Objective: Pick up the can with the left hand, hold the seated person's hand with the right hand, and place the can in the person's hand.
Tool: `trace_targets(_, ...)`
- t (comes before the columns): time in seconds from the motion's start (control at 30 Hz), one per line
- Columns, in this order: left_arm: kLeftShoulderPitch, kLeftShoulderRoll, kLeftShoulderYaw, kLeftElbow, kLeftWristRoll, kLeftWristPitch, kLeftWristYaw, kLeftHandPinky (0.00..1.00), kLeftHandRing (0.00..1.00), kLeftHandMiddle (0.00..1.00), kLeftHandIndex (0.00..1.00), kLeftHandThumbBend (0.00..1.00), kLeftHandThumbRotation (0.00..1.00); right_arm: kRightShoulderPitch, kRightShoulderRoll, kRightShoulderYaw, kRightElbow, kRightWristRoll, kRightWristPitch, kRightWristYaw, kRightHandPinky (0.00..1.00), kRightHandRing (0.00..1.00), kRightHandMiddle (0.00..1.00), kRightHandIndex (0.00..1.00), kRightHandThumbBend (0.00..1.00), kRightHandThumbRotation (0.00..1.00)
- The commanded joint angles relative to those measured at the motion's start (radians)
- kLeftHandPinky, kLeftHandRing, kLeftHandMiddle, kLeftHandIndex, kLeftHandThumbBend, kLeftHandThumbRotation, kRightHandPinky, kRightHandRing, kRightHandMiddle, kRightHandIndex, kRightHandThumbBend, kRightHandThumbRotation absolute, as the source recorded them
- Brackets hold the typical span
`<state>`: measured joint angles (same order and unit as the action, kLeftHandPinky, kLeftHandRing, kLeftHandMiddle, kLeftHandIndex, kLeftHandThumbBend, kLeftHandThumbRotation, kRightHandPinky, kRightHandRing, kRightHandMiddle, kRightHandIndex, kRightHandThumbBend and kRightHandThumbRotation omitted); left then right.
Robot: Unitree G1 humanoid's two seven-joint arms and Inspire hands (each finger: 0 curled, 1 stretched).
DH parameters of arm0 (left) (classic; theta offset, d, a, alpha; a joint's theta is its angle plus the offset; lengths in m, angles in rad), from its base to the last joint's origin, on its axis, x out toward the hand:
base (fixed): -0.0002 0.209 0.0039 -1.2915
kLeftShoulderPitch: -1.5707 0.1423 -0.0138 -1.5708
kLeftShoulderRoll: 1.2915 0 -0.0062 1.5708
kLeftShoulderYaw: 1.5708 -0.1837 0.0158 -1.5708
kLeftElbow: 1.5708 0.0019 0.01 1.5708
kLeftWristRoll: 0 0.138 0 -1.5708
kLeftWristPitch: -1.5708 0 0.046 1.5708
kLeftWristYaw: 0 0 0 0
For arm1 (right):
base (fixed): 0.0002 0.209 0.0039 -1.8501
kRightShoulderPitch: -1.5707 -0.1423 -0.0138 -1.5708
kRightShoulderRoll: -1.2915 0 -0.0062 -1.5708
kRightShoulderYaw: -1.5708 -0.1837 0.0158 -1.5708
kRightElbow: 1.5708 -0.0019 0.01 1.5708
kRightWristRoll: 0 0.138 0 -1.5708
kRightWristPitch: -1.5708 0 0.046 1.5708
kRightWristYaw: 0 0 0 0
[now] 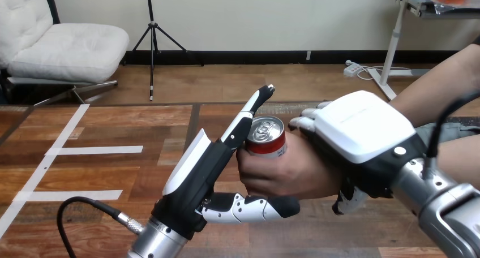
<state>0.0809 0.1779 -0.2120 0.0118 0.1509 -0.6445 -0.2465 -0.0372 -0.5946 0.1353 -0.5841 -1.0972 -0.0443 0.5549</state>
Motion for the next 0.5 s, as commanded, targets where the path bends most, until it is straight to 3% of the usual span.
trace_targets(0.0, -0.06, -0.015, -0.06, -0.036, 0.02, -0.046, -0.021, 1.0, 1.0, 1.0, 1.0, 1.0, 0.62, 0.021, 0.051, -0.067, -0.048, 0.023, 0.025, -0.102, 0.77, 0.88, 0.89, 0.85, 1.0, 0.08)
trace_targets(0.27, -0.045, -0.009, -0.052, -0.043, 0.009, -0.04, -0.022, 1.0, 1.0, 1.0, 1.0, 1.0, 0.62, 0.107, 0.125, -0.107, -0.085, 0.075, 0.026, -0.257, 0.8, 0.9, 0.91, 0.86, 1.0, 0.07)
trace_targets(0.47, -0.036, -0.01, -0.049, -0.033, -0.037, -0.054, -0.029, 1.0, 1.0, 1.0, 1.0, 1.0, 0.62, 0.18, 0.193, -0.137, -0.076, 0.152, -0.049, -0.478, 0.82, 0.92, 0.91, 0.86, 1.0, 0.05)
